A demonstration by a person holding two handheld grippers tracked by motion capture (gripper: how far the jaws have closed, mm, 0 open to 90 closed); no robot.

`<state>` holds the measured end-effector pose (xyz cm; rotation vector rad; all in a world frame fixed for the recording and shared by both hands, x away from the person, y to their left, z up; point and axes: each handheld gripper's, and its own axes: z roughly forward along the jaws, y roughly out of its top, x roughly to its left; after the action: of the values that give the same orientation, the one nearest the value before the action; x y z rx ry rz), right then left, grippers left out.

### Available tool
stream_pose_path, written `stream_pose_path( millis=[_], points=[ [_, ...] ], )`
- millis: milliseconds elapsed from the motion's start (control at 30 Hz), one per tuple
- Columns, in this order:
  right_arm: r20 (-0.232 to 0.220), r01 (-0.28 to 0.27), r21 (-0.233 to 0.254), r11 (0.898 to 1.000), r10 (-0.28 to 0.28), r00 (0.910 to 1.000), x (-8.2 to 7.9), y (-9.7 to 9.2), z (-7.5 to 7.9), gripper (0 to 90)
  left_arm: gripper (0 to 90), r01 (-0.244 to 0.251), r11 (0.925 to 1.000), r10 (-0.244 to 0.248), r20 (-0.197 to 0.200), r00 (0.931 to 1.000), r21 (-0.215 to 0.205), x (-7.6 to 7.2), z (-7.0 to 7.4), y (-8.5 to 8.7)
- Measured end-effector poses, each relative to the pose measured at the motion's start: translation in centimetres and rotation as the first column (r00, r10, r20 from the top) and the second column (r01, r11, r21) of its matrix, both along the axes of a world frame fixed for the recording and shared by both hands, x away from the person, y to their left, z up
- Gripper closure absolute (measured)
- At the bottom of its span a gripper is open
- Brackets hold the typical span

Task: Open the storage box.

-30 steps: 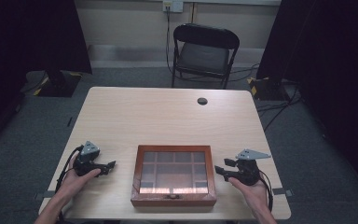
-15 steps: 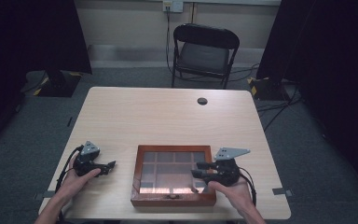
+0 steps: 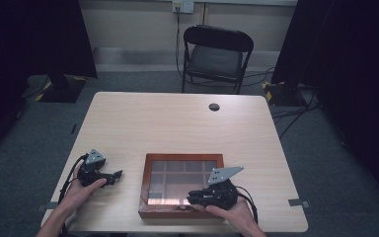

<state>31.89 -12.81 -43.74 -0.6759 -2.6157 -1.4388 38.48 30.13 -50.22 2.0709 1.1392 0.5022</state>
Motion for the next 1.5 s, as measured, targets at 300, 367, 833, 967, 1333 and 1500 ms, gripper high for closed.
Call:
stream_pose_path(
  millis=[300,367,833,967,1333,1500],
  points=[
    [-0.026,-0.052,-0.002,0.999,0.051,0.9983,-0.4,1.0,-0.6,75.7,13.6,0.002,1.0,-0.002,-0.001,1.0,0.001,0.0,0.0,0.0],
    [-0.031,-0.07,-0.014,0.997,0.07,0.9971,-0.5,1.0,-0.8,74.2,13.6,0.002,1.0,-0.002,-0.001,1.0,0.001,0.0,0.0,0.0],
    [0.0,-0.091,-0.026,0.996,0.091,0.9958,-0.9,1.7,-0.9,81.2,13.6,-0.012,0.9999,0.012,-0.001,0.9999,-0.001,0.0,0.0,-0.1],
    [0.013,-0.095,-0.032,0.995,0.096,0.9953,-1.0,1.8,-0.8,81.6,13.8,-0.009,1.0,0.009,-0.003,1.0,0.003,-0.1,0.0,-0.1],
    [-0.011,-0.109,-0.033,0.994,0.108,0.994,-0.7,2.0,-0.6,82.3,16.8,0.021,0.9995,-0.021,-0.012,0.9997,-0.022,-0.3,0.3,-0.1],
    [-0.008,-0.111,-0.019,0.994,0.111,0.9938,-0.6,1.9,-0.1,82.4,16.7,0.041,0.9975,-0.04,0.018,0.999,-0.058,-0.7,0.8,-0.5]
  ],
)
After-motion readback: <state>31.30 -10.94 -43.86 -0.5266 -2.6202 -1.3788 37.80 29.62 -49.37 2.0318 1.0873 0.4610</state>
